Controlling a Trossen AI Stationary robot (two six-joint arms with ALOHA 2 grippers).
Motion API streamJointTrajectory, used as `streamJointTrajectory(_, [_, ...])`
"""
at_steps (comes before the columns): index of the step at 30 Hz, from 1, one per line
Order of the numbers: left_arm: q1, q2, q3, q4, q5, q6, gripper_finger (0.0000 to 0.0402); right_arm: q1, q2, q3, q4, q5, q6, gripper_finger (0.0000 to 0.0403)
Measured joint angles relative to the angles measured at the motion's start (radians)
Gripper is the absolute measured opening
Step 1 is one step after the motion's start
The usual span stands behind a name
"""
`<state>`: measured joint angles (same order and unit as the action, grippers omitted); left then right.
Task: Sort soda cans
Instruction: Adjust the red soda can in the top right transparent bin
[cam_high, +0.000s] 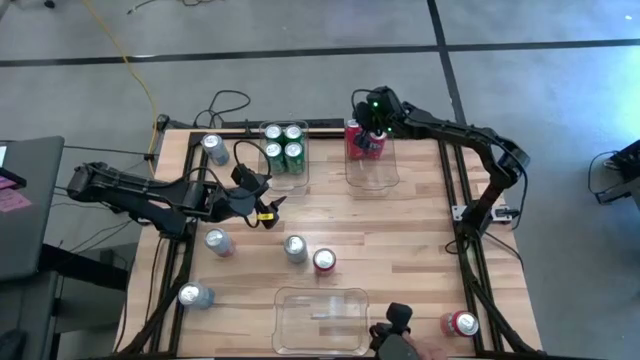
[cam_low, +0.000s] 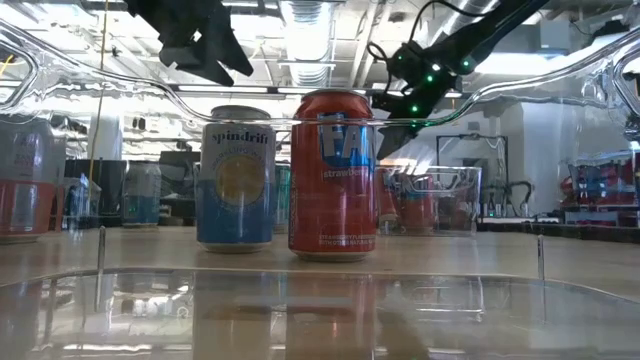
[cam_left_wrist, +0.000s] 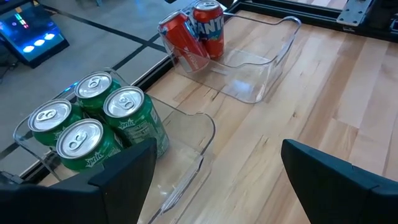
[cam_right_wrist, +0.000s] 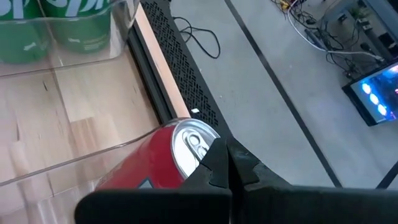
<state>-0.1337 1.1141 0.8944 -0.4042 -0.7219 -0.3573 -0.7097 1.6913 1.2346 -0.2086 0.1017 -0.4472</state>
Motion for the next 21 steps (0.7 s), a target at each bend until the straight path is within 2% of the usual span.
streamJointTrajectory(11, [0.0, 0.0, 0.0, 0.003, 0.0, -0.002, 0.0338, -0.004, 0.039, 0.001, 0.014, -0.031, 0.034, 0.0])
streamJointTrajectory(21, [0.0, 0.0, 0.0, -0.002, 0.0, 0.005, 0.0338, 0.032, 0.039, 0.004, -0.089, -0.024, 0.051, 0.0])
